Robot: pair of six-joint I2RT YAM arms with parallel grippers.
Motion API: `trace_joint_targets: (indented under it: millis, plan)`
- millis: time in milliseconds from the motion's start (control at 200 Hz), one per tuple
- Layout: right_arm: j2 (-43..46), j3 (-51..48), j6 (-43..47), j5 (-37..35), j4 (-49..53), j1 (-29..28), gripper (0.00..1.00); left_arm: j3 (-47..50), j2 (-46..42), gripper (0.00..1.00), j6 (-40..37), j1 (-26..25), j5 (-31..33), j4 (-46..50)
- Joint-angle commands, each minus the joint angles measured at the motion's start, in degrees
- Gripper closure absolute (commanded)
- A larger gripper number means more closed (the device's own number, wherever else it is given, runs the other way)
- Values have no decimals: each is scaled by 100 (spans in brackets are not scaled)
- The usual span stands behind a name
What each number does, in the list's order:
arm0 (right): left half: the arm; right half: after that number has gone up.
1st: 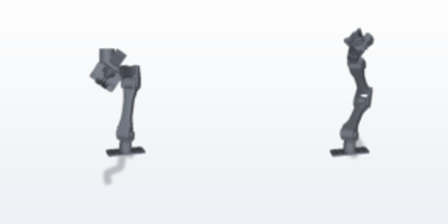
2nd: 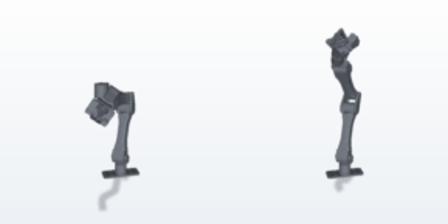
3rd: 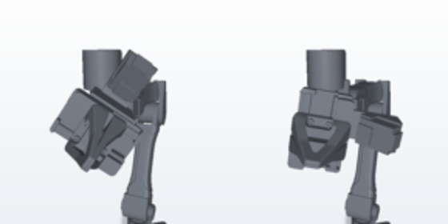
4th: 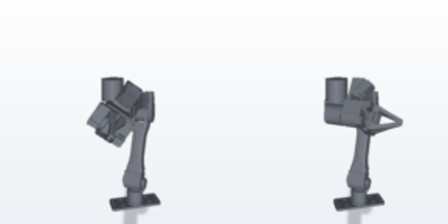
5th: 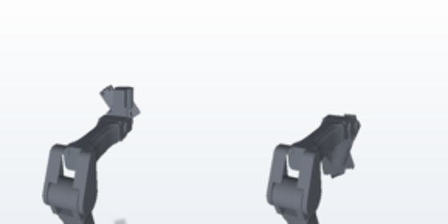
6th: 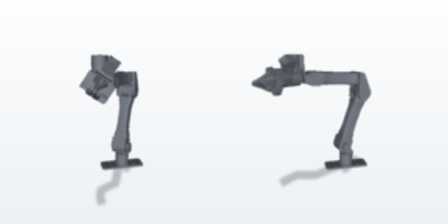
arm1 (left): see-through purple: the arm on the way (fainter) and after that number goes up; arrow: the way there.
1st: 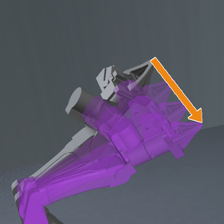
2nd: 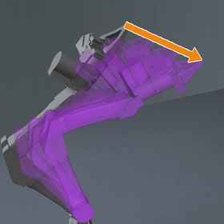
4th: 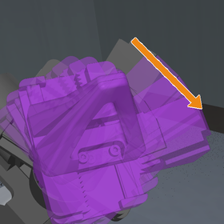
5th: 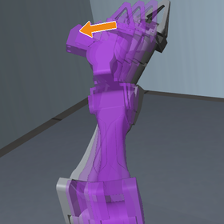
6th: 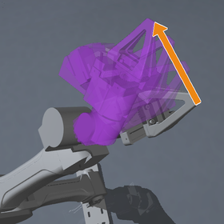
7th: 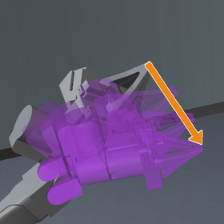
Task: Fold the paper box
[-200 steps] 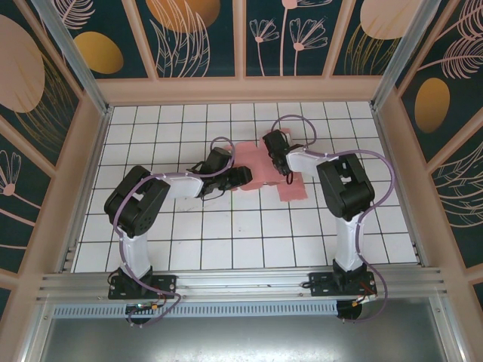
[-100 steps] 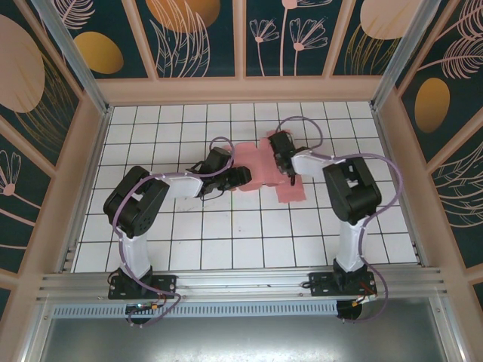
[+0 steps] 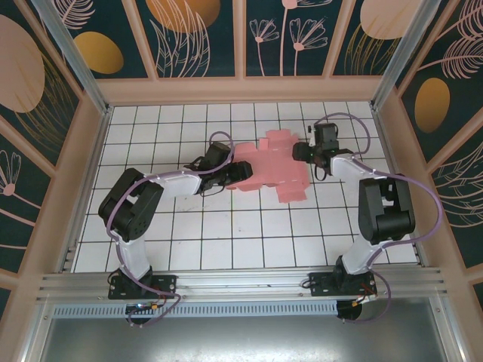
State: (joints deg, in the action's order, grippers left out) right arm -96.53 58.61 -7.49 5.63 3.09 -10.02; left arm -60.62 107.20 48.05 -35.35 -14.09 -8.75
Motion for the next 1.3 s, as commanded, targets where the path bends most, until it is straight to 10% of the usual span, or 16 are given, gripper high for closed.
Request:
trace_joint_targets:
  millis: [0, 325, 676, 1291]
  plan:
    - [-161, -51, 96, 978, -43, 177, 39, -117, -130, 39, -112, 19, 100, 103]
    - [-895, 316, 397, 795, 255, 254, 56, -197, -16, 38, -129, 14, 51, 120]
    - [-808, 331, 754, 256, 378, 175, 100, -253, -75, 38, -198, 15, 66, 152]
    - [-203, 69, 1909, -1292, -170, -915, 100, -1597, 72, 20, -1328, 302, 723, 1072]
